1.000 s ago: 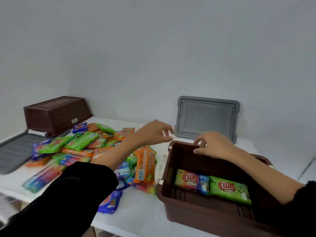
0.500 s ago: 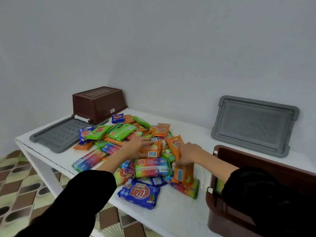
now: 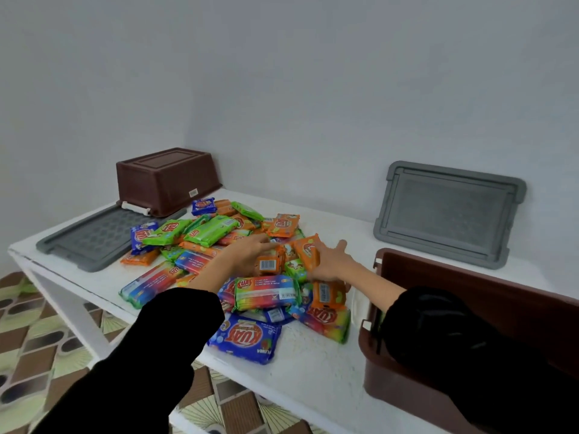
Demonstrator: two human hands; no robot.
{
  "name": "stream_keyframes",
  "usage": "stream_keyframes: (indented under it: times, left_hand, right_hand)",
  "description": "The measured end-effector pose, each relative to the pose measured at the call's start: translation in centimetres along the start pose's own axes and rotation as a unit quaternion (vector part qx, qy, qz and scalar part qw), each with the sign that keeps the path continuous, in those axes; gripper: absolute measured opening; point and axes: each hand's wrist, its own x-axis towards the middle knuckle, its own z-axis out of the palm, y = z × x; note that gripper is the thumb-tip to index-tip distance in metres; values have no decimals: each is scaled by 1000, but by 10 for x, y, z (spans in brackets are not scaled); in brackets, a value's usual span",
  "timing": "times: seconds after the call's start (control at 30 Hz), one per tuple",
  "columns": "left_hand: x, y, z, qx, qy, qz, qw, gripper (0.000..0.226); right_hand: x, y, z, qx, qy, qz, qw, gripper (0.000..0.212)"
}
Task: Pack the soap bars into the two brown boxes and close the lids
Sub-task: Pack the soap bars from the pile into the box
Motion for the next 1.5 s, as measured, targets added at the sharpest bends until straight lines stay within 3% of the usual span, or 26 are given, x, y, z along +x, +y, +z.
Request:
stream_keyframes:
  times: [0.1, 0.23, 0.37, 0.5, 0.63, 0.93, 1.27, 1.5]
  left_hand:
    - [-2, -5, -10, -84, 70, -46, 993, 80]
    - [4, 4, -60, -91, 161, -20, 983, 79]
    - [17, 42, -120, -113, 189, 47, 974, 81]
    - [29, 108, -149, -132, 139, 145, 971, 81]
    - [42, 179, -140, -133, 52, 239, 961, 81]
    - [58, 273, -76, -44, -85, 289, 953, 75]
    - [68, 294, -36, 68, -115, 292, 947, 79]
    - [66, 289, -31, 74, -61, 291, 952, 58]
  right_hand:
    - [-3, 5, -28, 101, 43, -21, 994, 88]
    - [-10, 24, -90, 218, 106, -60, 968, 92]
    - [-50, 62, -147, 192, 113, -66, 973, 98]
    - [-111, 109, -162, 59, 147, -50, 986, 93]
    - [-144, 152, -138, -15, 101, -2, 995, 87]
    - [-143, 211, -54, -161, 39, 32, 986, 85]
    - [-127, 231, -14, -244, 61, -6, 968, 76]
    - [-119, 234, -6, -226, 113, 4, 968, 51]
